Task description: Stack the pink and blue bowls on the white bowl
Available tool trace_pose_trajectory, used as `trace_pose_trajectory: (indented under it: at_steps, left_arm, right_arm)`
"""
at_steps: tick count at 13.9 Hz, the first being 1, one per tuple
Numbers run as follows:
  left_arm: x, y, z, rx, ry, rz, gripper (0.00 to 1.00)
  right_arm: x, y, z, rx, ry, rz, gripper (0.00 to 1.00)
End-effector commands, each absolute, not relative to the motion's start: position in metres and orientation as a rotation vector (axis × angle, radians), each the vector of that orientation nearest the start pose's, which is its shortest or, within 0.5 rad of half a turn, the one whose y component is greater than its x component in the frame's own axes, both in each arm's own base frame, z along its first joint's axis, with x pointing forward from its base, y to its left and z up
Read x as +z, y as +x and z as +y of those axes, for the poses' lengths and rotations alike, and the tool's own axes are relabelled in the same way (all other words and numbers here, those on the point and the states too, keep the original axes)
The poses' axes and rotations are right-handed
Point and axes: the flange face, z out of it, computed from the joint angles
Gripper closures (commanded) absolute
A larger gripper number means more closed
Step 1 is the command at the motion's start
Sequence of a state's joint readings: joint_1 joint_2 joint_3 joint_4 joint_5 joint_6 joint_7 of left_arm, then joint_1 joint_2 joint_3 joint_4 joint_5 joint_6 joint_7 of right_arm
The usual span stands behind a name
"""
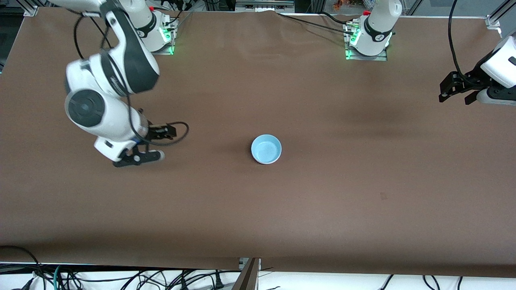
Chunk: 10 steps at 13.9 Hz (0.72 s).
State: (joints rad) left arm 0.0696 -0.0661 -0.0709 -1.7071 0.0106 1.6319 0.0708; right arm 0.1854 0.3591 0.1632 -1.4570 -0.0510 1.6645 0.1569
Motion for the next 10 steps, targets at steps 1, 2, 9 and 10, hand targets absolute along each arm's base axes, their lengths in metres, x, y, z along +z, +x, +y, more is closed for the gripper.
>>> trace_pose_trajectory:
  at_steps: [1,2,9,10]
  left_arm:
    - [0.604,0.544,-0.004,-0.005,-3.093,0.128,0.01]
    - [0.605,0.545,-0.008,-0.009,-3.095,0.076,0.0]
    - [0.599,0.566,-0.008,-0.006,-3.102,0.009,0.0]
    - [0.601,0.571,-0.007,-0.016,-3.104,0.008,0.0]
  right_arm:
    - [0.531,0.59,0.175,0.202,-3.177,-0.289,0.0]
    - [0.557,0.581,0.152,0.188,-3.189,-0.233,0.0]
    - [0.615,0.558,0.041,0.181,-3.21,-0.049,0.0]
    - [0.613,0.558,0.025,0.206,-3.199,-0.003,0.0]
